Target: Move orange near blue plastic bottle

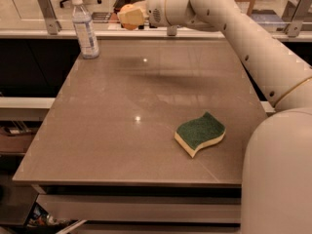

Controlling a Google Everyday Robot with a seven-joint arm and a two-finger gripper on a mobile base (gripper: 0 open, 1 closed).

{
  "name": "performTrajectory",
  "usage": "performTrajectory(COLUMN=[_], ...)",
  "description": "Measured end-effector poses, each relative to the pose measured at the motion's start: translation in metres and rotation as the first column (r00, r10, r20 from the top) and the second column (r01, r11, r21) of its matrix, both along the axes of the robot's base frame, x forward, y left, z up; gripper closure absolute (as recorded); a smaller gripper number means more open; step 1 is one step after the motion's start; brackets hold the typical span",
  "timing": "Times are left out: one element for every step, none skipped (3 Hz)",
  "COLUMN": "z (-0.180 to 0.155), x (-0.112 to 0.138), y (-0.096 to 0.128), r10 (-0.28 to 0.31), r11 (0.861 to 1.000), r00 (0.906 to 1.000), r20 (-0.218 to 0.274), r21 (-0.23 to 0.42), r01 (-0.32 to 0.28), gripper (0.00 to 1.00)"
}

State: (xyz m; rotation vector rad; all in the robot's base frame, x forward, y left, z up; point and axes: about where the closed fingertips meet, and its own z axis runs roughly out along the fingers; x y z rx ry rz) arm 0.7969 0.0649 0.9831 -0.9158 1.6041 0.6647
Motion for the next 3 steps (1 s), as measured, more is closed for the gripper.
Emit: performTrajectory(z=[-0.032,-0.057,-0.076], x=[0.003,0.015,0.018], y=[0.024,0.041,0.052], r10=[-0.028,-0.039,-0.029], r11=[1.000,0.999,0.999], r00=[0.9984,0.9960,0.9934], r20=[-0.049,-0.081,-0.111], r21=[-0.015,-0.018,-0.022], r01=[0.028,0.038,0.027], gripper=[1.00,1.00,1.00])
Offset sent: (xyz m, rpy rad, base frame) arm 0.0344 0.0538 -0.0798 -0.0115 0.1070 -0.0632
